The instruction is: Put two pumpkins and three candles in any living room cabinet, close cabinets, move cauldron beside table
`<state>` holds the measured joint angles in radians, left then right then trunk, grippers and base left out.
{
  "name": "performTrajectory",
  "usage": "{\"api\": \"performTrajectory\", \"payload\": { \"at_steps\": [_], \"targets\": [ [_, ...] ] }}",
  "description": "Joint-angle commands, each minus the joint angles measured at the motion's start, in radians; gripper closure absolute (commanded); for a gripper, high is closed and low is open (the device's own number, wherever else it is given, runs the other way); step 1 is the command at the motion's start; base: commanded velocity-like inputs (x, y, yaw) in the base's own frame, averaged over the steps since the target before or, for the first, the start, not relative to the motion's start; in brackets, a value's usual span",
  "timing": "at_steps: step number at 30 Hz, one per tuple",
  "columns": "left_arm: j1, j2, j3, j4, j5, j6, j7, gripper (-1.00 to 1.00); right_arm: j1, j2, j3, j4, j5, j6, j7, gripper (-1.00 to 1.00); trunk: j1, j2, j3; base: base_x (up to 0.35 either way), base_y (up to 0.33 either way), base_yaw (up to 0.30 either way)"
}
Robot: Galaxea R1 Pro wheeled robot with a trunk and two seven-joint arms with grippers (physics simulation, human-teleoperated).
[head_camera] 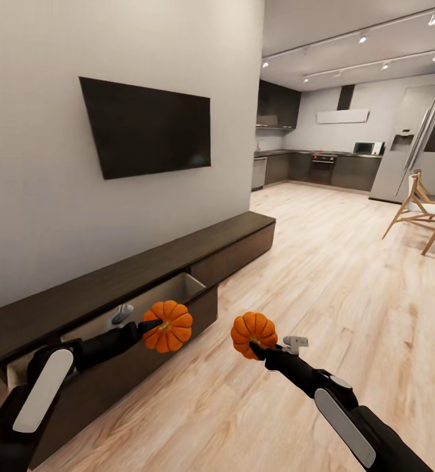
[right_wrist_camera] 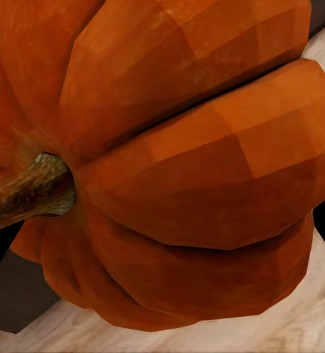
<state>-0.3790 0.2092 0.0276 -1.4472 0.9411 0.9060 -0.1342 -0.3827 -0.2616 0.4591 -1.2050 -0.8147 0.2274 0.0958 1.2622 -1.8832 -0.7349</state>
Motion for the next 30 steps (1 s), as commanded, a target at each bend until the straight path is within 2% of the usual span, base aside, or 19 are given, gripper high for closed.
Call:
{"api": "performTrajectory", "payload": {
  "at_steps": [1,22,27,30],
  "targets": [
    [-0.001,0.0,0.002,0.0,-0.002,0.005,-0.007,1.0,-0.001,-0.001,0.001,-0.001,-0.008,0.002,-0.001,1.0,0.0,0.0,-0.001,0.252,-0.229,0.0],
    [-0.001,0.0,0.004,0.006,-0.001,0.005,-0.007,1.0,-0.001,-0.001,0.001,-0.002,-0.006,0.003,-0.004,1.0,0.0,0.0,-0.001,0.303,-0.17,0.0],
    [-0.001,-0.001,0.002,-0.001,0.0,0.005,-0.008,1.0,-0.001,-0.001,0.001,-0.001,-0.006,0.003,-0.004,1.0,0.0,0.0,-0.001,0.065,-0.022,0.073],
    [-0.001,-0.002,0.002,-0.002,0.001,0.005,-0.007,1.0,-0.001,-0.001,0.001,-0.001,-0.006,0.004,-0.004,1.0,-0.011,0.021,0.008,0.008,-0.003,0.224]
  ]
}}
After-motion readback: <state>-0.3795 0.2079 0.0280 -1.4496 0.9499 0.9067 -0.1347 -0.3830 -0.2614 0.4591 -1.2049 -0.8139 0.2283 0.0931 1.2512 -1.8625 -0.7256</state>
